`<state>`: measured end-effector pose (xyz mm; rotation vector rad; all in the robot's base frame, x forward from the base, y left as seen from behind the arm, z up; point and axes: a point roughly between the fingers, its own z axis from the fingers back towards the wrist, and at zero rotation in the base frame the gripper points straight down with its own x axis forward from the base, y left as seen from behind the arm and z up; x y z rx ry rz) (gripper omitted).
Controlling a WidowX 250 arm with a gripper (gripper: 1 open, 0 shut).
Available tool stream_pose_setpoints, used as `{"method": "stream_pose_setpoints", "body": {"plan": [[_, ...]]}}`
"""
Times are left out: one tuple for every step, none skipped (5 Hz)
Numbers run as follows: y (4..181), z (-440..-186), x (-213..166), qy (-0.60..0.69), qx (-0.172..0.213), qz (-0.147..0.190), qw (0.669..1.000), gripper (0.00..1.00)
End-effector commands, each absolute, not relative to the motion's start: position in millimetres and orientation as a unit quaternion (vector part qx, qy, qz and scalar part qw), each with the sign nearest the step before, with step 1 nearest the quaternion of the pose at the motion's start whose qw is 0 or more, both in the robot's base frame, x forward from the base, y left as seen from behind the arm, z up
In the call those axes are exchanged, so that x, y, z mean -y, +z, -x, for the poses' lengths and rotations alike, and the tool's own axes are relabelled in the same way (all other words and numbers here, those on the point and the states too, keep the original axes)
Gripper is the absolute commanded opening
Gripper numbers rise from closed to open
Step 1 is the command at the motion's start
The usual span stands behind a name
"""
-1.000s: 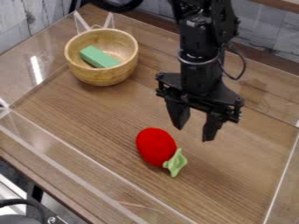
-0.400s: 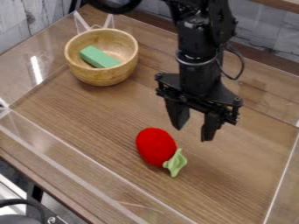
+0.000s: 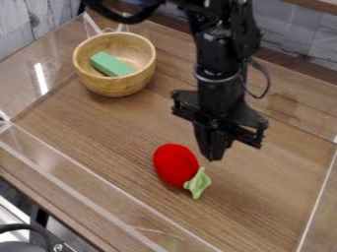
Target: Put the green object in the brown bowl
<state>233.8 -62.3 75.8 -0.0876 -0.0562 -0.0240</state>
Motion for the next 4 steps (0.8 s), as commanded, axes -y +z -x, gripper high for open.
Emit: {"method": "stream_pose_setpoints", "body": {"plan": [[72.9, -230.1, 59.8, -0.013, 0.034, 0.042, 0.998, 1.0], [60.1, -226.1, 57.3, -0.014, 0.026, 0.035, 0.999, 1.0], [46.0, -224.9, 55.6, -0.014, 0.02, 0.029, 0.999, 1.0], [36.6, -226.3, 53.0, -0.011, 0.015, 0.027, 0.999, 1.0]]}}
